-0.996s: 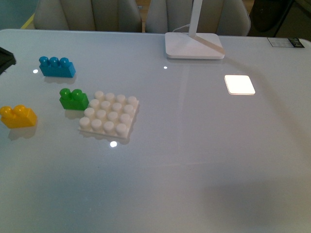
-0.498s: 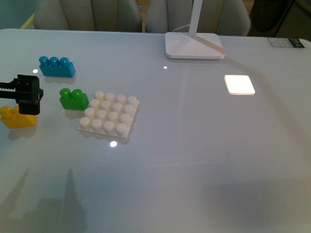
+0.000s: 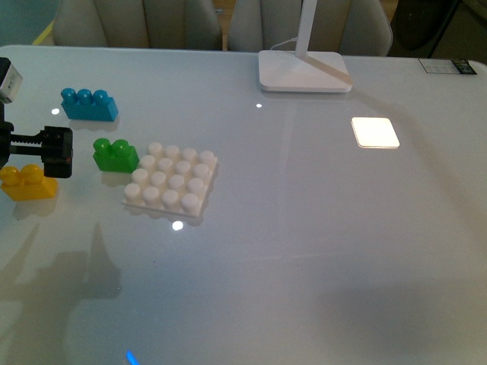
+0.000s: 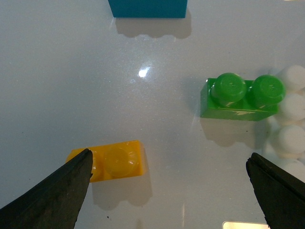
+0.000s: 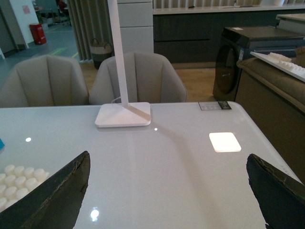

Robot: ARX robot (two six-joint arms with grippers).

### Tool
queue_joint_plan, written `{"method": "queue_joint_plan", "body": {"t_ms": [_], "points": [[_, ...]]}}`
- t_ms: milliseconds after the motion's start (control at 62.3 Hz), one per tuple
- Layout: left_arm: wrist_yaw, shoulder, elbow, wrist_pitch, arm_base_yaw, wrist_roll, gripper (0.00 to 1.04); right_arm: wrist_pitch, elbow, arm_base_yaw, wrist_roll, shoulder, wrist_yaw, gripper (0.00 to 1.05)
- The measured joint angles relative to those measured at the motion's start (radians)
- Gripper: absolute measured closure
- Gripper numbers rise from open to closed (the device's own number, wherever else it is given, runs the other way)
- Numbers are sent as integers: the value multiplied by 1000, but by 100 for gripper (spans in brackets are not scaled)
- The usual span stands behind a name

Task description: Insert yellow block into base center

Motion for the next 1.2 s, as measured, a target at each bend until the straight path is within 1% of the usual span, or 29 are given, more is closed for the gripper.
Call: {"method": "queue_joint_plan", "body": {"t_ms": [626,1204], "points": [[-52,131,157,-108,49,-23,7,0,0,0,0,0,0,9],[-67,163,181,-128,95,-24,7,0,0,0,0,0,0,9]]}}
